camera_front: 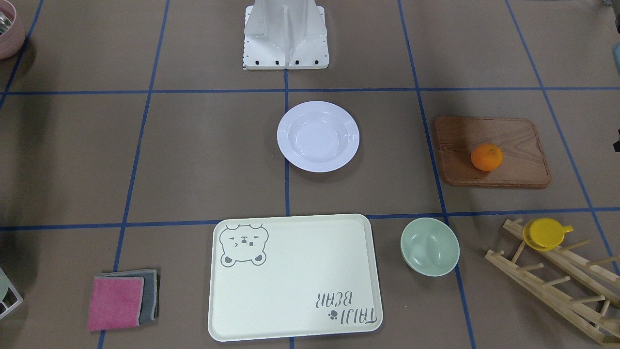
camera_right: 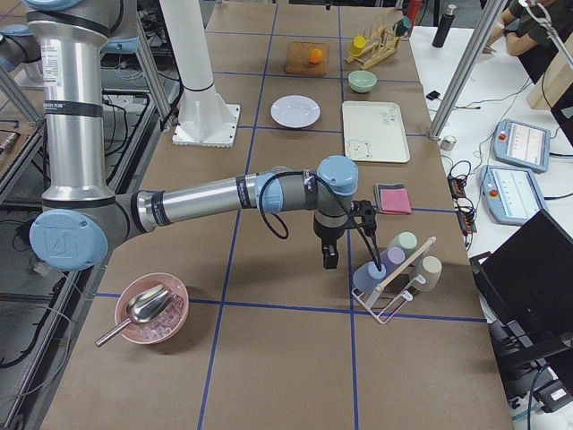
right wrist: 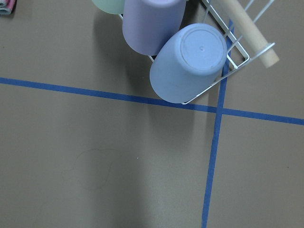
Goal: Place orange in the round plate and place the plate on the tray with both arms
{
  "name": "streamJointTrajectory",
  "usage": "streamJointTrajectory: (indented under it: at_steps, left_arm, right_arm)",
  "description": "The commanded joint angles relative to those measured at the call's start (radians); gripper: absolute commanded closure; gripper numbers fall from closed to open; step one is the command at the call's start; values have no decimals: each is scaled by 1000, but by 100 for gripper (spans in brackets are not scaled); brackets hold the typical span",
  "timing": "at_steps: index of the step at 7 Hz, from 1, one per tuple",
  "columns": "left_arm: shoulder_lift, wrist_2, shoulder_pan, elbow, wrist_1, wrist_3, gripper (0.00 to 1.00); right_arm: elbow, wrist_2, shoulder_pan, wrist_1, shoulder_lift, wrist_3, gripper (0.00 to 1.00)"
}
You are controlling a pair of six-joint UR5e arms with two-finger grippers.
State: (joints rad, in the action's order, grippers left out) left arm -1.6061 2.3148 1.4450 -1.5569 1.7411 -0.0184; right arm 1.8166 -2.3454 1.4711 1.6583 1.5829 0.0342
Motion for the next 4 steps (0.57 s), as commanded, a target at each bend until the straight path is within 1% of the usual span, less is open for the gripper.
streamJointTrajectory:
  at_steps: [1,2,3,4]
  left_arm:
    - [-2,0,-2,0,0,-2,2]
    - [-6,0,-3,-5,0,-2,1]
    - [-11,0,-5,-27,0,-53,1]
    - [-12,0,-17,-72,-2,-163,1]
  right_arm:
    - [10,-17,0,-15,-1,-2,0]
    - [7,-110,-11,-116,-1,-2,0]
    - [1,-224,-21,-221,2,16,0]
    - [-2,-306,-47,-230,-1,124,0]
